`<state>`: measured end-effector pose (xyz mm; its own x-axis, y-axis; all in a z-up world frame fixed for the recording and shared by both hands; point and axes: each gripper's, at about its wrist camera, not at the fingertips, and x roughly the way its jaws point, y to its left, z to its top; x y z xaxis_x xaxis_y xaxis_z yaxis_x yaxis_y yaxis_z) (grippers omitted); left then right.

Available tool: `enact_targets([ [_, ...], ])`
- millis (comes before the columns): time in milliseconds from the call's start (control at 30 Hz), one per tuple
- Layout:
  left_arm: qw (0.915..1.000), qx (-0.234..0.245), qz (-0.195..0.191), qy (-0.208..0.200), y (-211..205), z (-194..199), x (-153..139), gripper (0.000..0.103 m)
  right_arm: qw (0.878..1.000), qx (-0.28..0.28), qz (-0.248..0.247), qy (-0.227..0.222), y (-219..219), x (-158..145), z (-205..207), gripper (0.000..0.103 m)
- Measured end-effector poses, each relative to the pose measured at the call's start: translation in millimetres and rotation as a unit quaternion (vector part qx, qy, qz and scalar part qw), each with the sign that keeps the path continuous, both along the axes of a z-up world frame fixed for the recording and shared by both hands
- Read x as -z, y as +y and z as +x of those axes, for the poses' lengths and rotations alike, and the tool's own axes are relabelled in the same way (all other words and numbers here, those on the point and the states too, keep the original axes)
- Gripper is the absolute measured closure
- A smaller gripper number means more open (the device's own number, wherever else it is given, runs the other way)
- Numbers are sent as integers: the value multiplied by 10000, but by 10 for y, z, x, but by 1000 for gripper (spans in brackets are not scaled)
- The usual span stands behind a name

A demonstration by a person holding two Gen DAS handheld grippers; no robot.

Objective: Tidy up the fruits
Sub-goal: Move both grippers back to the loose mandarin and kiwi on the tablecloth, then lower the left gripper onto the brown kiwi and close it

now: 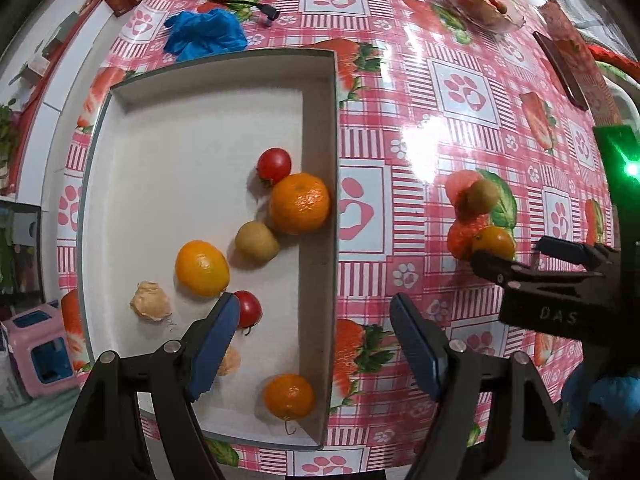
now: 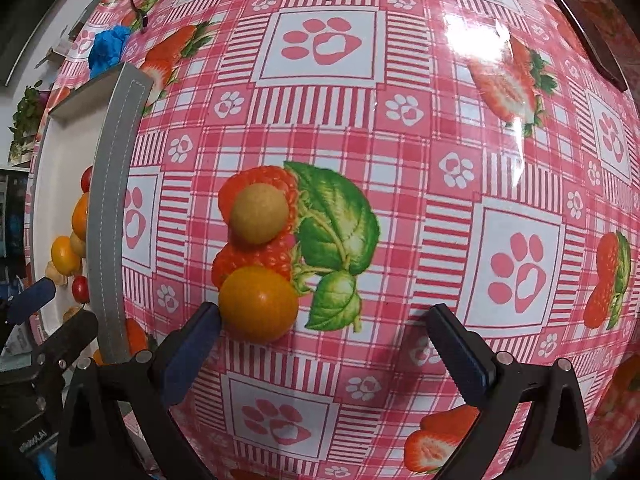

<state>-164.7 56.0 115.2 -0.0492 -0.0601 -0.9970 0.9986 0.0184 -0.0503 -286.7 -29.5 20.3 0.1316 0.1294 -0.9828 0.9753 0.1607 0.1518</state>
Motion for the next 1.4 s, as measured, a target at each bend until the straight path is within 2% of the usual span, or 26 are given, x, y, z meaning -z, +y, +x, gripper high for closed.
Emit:
enact_targets([
  [100,10000,22,13,13,-55,-70,10,22,9999,110,-58,34,-81,-7,-64,0],
  [133,9991,-291,84,-305,-69,-94,18,22,9998,152,-74,56,-121,-1,-94,0],
  [533,9992,-258,127,-294,-137,-202,144,22,9994,-4,-242,247,-304,90,-311,0],
  [733,9993,-232,79,-286,-91,-128,31,22,9966,-390,-373,619,-243,165,-263,0],
  [900,9992,-218,59,-316,-156,-173,-27,22,9963,-386,-499,579,-223,164,-336,0],
  [1067,9998,-47,-10,-218,-292,-291,-86,22,9941,-865,-357,553,-73,142,-317,0],
  [1233,9993,293,77,-218,-455,-505,-8,22,9974,-376,-367,499,99,85,-694,0],
  [1400,9985,511,131,-159,-614,-779,133,22,9978,-67,-222,621,247,185,-1088,0],
])
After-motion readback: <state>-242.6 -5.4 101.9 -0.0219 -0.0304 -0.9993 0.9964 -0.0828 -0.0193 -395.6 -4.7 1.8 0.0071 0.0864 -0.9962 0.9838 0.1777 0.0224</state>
